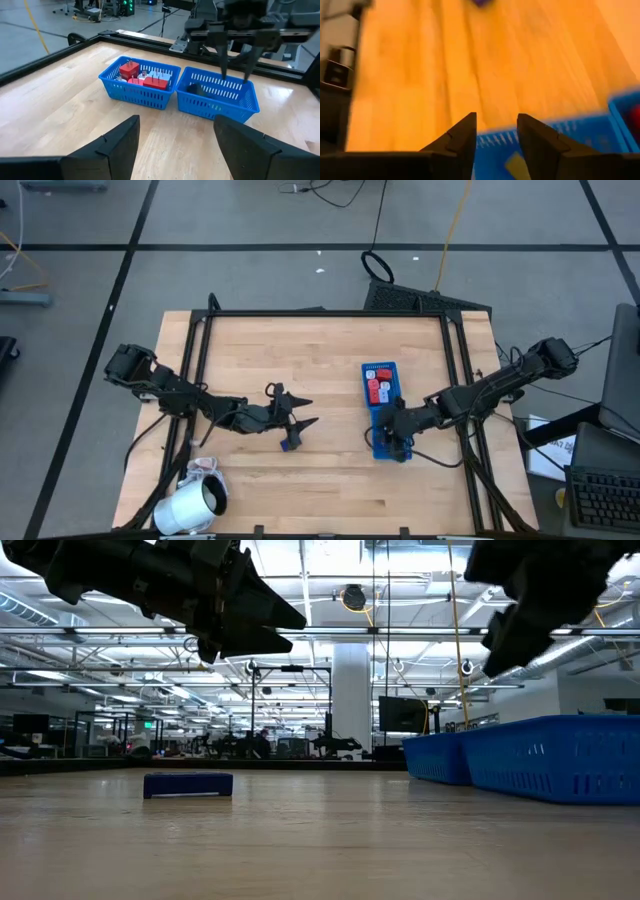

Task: Pick & Place Office items
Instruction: Put the dark blue digital timer into the bottom blue bin

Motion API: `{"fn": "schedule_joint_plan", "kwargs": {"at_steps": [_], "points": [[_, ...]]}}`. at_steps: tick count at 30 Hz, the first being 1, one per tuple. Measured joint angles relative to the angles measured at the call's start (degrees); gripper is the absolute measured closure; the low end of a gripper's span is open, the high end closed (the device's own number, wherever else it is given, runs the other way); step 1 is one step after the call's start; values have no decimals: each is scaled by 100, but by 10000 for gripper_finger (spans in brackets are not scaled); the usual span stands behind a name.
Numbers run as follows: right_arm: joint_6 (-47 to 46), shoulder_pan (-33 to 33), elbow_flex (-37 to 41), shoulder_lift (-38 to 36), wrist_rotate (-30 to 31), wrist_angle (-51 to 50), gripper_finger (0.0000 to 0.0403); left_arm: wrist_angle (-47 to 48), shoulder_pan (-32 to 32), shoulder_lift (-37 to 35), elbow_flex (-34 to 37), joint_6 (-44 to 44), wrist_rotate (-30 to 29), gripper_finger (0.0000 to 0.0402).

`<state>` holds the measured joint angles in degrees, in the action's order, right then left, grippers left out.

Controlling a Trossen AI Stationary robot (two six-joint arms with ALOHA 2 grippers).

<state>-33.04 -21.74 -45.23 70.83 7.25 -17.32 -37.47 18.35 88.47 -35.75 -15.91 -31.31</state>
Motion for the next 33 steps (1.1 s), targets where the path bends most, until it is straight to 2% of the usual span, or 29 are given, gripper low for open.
{"fn": "schedule_joint_plan", "kwargs": {"at_steps": [3,9,11,19,26,33], "points": [[419,0,0,0,9,556,273,60,9,0,-2,-228,178,153],[1445,0,2,0,50,1772,275,687,16,0,-4,-660,1730,151],[1771,0,2,0,54,2070,275,1055,43,0,-10,-905,1957,147],[2481,0,77,2,51,2748,277,2896,189,4,-419,-1172,1929,144],[2889,2,897,-302,-287,4343,279,2954,240,4,-531,-982,1843,144],[2673,-11,2022,-1303,-282,5365,281,3056,238,4,-531,-1149,1790,144]]}}
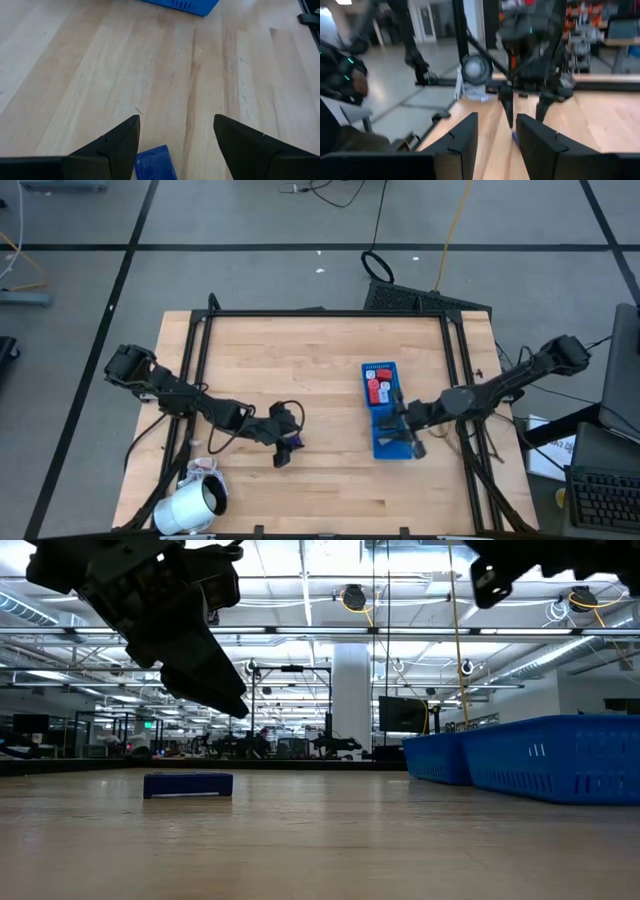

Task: Pick & Place Office items
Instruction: Put the dark blue digital timer into the bottom blue bin

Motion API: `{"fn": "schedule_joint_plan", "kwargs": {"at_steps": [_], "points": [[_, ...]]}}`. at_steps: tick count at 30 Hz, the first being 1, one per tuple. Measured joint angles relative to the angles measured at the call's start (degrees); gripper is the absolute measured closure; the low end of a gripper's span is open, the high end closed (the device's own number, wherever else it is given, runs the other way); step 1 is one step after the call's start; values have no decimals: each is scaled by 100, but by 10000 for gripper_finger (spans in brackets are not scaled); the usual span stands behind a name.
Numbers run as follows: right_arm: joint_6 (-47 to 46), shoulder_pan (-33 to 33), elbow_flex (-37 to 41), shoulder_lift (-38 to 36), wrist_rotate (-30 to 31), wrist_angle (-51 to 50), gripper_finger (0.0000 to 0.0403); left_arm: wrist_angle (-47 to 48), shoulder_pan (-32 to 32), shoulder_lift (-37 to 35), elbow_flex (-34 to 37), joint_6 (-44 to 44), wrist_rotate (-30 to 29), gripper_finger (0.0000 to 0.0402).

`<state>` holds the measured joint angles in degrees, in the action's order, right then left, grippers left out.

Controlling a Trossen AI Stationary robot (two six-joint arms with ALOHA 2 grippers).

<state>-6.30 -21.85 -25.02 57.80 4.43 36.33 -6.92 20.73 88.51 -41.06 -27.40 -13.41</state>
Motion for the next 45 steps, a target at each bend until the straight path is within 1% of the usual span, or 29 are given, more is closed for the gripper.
{"fn": "schedule_joint_plan", "kwargs": {"at_steps": [7,9,12,16,22,24,25,29,31,32,35,40,45], "points": [[251,-76,1238,-1008,0,1463,286,-31,0,0,0,7,2,144],[249,-76,1509,-1210,0,1710,286,-31,0,0,0,7,2,144],[253,-76,1795,-1445,40,1853,287,-24,-4,0,0,7,2,144],[257,-76,1985,-1719,314,1868,287,-22,-4,0,0,9,2,144],[256,-74,2138,-2017,326,1839,287,46,-4,0,0,-65,2,144],[256,-74,2139,-2028,324,1790,287,406,-4,-9,0,-222,1,144],[253,-74,2141,-2028,326,1782,287,817,-19,-9,-27,-441,7,144],[246,-74,2149,-2030,326,1709,287,3165,-52,50,-436,-1482,251,144],[240,-74,2153,-2028,326,1705,287,3812,10,81,-640,-1621,379,144],[245,-74,2153,-2030,328,1713,287,3932,50,79,-710,-1588,405,144],[246,-74,2154,-2028,326,1697,287,3516,202,74,-816,-1471,366,144],[155,-74,2160,-2028,328,1696,287,2926,379,139,-826,-1611,272,144],[144,-74,2160,-2021,328,1671,287,2872,415,416,-826,-1984,-17,144]]}}
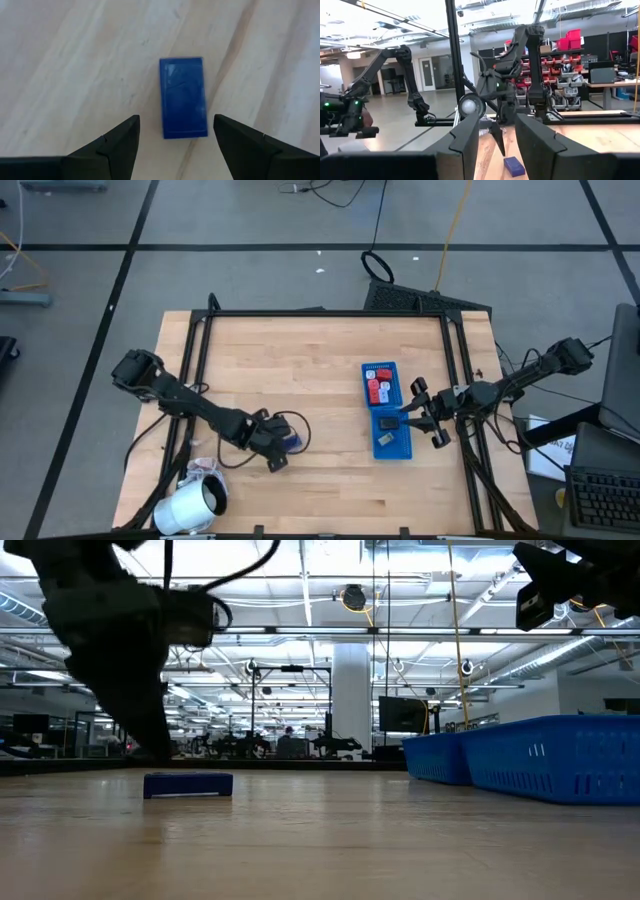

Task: Pick & Place Office items
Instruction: Put the dark blue digital timer into the bottom blue bin

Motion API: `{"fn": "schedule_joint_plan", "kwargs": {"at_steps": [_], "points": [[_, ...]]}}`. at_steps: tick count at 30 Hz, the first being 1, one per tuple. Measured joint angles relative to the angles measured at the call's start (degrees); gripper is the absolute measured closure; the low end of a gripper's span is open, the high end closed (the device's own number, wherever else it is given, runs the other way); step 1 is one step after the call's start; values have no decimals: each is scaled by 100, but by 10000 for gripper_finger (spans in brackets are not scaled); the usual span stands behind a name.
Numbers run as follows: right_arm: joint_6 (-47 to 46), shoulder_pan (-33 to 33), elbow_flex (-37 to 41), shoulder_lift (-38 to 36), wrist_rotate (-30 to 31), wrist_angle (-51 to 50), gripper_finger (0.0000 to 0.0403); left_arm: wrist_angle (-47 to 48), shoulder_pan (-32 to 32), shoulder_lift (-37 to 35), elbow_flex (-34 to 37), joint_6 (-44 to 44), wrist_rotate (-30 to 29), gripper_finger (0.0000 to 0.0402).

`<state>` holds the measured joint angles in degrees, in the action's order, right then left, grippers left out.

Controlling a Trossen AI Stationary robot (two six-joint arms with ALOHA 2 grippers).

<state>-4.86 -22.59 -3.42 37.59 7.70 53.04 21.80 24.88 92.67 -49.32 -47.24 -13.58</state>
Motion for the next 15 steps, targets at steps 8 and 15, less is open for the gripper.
{"fn": "schedule_joint_plan", "kwargs": {"at_steps": [8,15], "points": [[-2,-2,4,6,15,-16,287,-475,2,575,2,-51,-29,144],[-2,0,4,8,17,-18,287,-548,15,792,-17,38,-283,144]]}}
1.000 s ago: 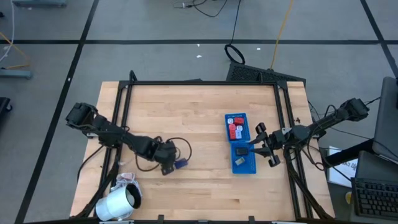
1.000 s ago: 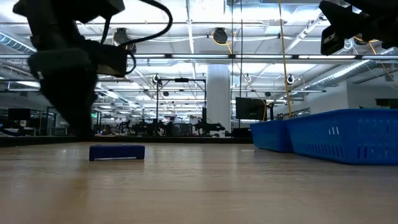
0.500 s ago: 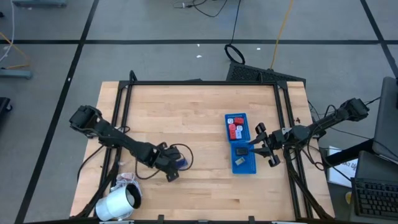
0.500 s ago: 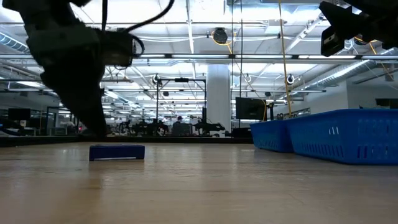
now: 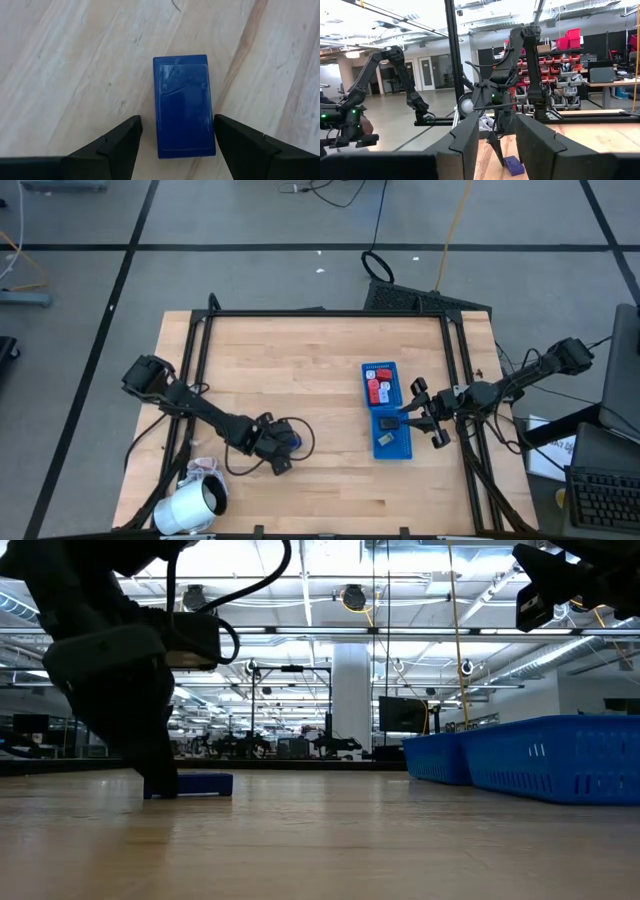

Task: Pick & Place Office items
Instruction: Put the dark blue digital timer into the bottom blue bin

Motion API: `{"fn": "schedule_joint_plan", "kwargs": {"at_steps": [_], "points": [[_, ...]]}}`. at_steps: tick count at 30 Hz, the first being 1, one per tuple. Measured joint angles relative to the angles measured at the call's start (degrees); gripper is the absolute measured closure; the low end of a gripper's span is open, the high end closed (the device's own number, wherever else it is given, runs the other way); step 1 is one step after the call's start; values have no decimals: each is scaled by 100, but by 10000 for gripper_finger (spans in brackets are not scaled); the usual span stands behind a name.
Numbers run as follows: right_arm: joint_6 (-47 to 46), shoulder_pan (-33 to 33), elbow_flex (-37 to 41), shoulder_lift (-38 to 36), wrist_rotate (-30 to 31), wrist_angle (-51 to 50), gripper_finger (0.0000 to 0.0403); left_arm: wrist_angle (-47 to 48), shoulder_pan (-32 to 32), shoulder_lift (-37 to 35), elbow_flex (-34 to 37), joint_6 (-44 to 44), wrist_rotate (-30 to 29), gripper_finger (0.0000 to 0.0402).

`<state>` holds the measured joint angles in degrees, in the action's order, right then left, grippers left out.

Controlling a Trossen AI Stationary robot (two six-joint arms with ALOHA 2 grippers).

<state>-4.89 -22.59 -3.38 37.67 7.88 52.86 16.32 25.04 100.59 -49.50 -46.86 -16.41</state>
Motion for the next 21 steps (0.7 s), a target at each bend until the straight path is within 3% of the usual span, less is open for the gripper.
{"fn": "schedule_joint_plan", "kwargs": {"at_steps": [6,13,21], "points": [[0,0,0,1,0,-2,287,-8,20,12,5,343,-25,161],[-2,-1,2,2,40,-114,287,-31,22,18,11,481,-101,247],[-63,-2,2,2,433,-178,287,-90,16,-168,42,1037,-252,247]]}}
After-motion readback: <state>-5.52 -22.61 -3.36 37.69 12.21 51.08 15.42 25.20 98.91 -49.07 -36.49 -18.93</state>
